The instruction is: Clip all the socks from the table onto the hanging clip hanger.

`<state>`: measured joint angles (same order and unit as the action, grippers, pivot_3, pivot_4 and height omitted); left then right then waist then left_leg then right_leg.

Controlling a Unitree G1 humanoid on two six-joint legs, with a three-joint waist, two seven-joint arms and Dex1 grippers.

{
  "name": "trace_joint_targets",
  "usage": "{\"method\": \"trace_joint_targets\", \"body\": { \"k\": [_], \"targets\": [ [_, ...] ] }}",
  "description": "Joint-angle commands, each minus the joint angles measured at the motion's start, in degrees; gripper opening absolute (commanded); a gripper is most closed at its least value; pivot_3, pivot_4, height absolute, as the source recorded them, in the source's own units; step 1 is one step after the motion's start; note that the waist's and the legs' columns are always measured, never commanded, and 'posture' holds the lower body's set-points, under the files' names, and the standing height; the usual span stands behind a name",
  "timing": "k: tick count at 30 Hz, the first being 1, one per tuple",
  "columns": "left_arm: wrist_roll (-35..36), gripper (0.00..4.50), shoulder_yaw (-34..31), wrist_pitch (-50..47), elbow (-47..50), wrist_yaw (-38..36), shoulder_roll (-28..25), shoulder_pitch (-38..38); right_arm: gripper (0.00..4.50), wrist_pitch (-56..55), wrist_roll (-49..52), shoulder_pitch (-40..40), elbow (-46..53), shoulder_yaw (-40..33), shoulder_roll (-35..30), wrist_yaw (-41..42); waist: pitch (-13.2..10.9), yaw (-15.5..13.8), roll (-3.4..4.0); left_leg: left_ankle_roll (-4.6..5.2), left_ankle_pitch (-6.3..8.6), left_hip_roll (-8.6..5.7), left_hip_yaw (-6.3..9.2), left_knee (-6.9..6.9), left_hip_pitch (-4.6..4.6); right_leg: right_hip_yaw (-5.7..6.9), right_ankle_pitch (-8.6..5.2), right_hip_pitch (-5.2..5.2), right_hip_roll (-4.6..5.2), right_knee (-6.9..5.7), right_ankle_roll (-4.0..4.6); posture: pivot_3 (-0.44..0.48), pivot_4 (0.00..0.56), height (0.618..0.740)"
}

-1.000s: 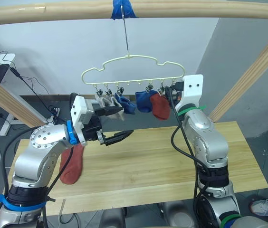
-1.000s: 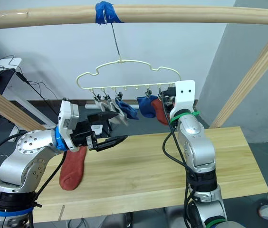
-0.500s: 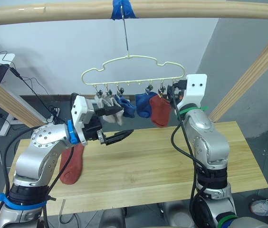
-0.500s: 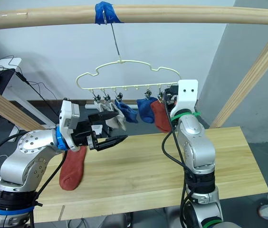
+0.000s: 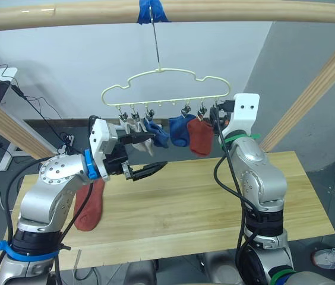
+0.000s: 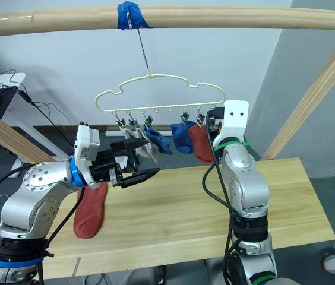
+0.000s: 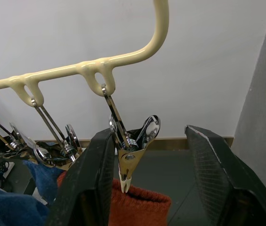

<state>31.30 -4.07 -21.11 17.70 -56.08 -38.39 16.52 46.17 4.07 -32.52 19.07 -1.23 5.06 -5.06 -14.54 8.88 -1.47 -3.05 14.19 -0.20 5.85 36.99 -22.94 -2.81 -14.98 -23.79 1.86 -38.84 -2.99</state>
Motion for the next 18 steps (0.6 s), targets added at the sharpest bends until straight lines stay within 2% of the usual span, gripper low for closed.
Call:
{"method": "trace_joint_targets", "body": {
  "k": [1, 2, 7, 18],
  "targets": [
    [-0.04, 4.50, 0.10, 1.05, 0.89, -0.46, 0.16, 0.61, 2.01, -1.31, 1.11, -0.53, 3.46, -0.24, 0.20, 0.51, 0.00, 0.09, 0.00, 0.00, 0.00, 0.00, 0.00, 0.00, 0.00, 0.00, 0.00, 0.00, 0.00, 0.00, 0.00, -0.235, 0.210, 0.740],
    [-0.07, 4.50, 0.14, 1.10, 0.86, -0.48, 0.14, 0.61, 1.81, -1.38, 1.24, -0.53, 3.54, -0.08, 0.15, 0.77, 0.00, 0.14, 0.00, 0.00, 0.00, 0.00, 0.00, 0.00, 0.00, 0.00, 0.00, 0.00, 0.00, 0.00, 0.00, -0.235, 0.210, 0.740],
    [-0.09, 4.50, 0.16, 1.11, 0.86, -0.40, 0.19, 0.62, 0.19, -1.86, 1.59, -0.45, 3.90, 0.31, 0.30, 1.41, 0.00, 0.44, 0.00, 0.00, 0.00, 0.00, 0.00, 0.00, 0.00, 0.00, 0.00, 0.00, 0.00, 0.00, 0.00, -0.237, 0.210, 0.740],
    [-0.45, 4.50, 0.02, 1.38, 1.01, 0.20, 0.58, -0.67, 0.12, -2.35, 1.62, 0.04, 4.05, 1.27, -0.41, 1.88, 0.00, 0.61, 0.00, 0.00, 0.00, 0.00, 0.00, 0.00, 0.00, -0.01, 0.00, 0.00, 0.00, 0.00, 0.00, -0.238, 0.210, 0.740]
  ]
}}
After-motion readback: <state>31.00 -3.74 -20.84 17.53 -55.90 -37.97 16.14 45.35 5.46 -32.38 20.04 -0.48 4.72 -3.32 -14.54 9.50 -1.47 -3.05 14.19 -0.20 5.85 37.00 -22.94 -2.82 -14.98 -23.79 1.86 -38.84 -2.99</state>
